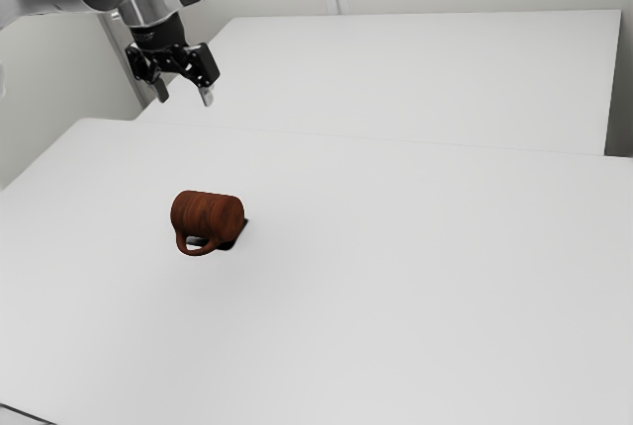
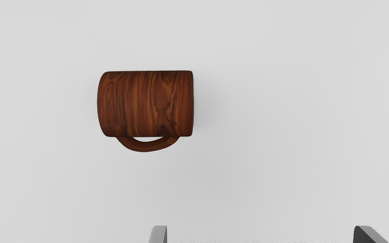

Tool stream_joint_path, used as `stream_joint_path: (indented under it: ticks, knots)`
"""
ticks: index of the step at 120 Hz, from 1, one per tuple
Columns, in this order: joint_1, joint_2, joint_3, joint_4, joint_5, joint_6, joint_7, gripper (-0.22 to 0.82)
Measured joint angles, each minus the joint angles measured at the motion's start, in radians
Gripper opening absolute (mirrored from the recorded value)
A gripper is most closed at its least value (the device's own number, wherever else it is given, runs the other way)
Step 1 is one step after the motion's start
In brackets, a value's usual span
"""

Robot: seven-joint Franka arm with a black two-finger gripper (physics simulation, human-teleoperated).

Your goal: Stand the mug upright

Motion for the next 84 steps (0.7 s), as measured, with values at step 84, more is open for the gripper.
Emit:
stream_joint_path:
  ticks: [84]
  knots:
    - [0.193, -0.010, -0.001, -0.170, -0.202, 0.053, 0.033, 0.60]
